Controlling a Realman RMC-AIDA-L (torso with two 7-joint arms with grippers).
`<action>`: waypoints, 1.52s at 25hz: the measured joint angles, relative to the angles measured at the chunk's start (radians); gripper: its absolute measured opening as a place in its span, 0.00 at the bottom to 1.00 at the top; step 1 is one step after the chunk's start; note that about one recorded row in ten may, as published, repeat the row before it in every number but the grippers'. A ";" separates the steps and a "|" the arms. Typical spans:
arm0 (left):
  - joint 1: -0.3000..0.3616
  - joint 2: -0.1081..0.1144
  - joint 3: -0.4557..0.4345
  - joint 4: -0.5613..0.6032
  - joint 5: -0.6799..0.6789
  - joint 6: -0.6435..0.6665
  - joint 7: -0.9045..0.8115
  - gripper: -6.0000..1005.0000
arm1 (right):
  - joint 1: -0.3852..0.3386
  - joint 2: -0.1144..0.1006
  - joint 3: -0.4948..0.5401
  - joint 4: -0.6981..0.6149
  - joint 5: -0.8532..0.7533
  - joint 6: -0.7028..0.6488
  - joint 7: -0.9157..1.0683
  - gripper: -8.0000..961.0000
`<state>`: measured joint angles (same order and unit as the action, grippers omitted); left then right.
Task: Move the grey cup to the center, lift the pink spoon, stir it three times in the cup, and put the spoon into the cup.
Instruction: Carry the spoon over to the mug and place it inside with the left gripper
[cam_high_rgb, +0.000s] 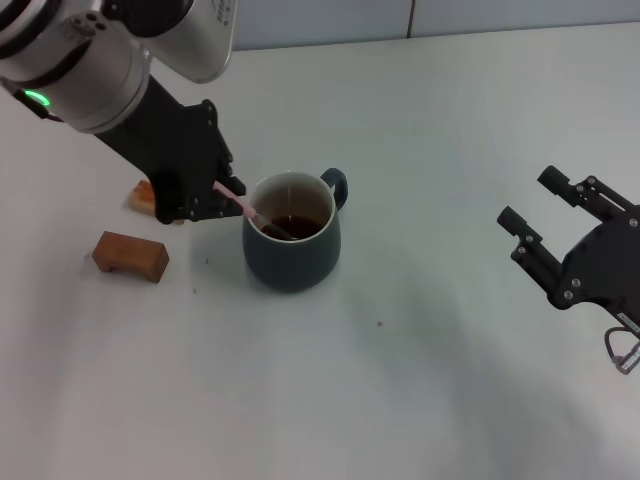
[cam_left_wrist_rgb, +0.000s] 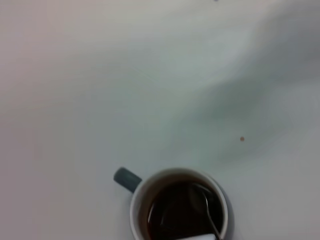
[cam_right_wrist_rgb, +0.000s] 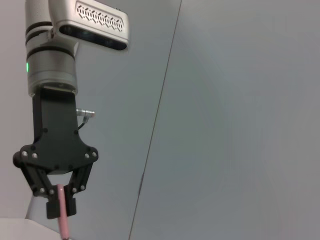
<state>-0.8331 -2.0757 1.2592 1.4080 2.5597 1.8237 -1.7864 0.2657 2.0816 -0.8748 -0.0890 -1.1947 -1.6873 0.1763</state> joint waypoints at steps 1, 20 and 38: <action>0.003 0.001 -0.001 0.001 0.007 0.002 -0.002 0.27 | 0.001 0.000 0.000 0.000 0.000 0.000 0.000 0.56; -0.036 -0.003 0.050 -0.011 0.001 -0.072 -0.008 0.29 | 0.001 0.000 0.000 -0.001 0.000 0.009 0.000 0.56; -0.008 0.002 0.043 -0.011 0.039 -0.093 -0.057 0.31 | 0.009 0.000 -0.006 -0.004 0.000 0.025 0.000 0.56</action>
<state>-0.8412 -2.0733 1.3018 1.3969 2.5983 1.7305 -1.8437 0.2746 2.0819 -0.8813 -0.0926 -1.1951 -1.6628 0.1763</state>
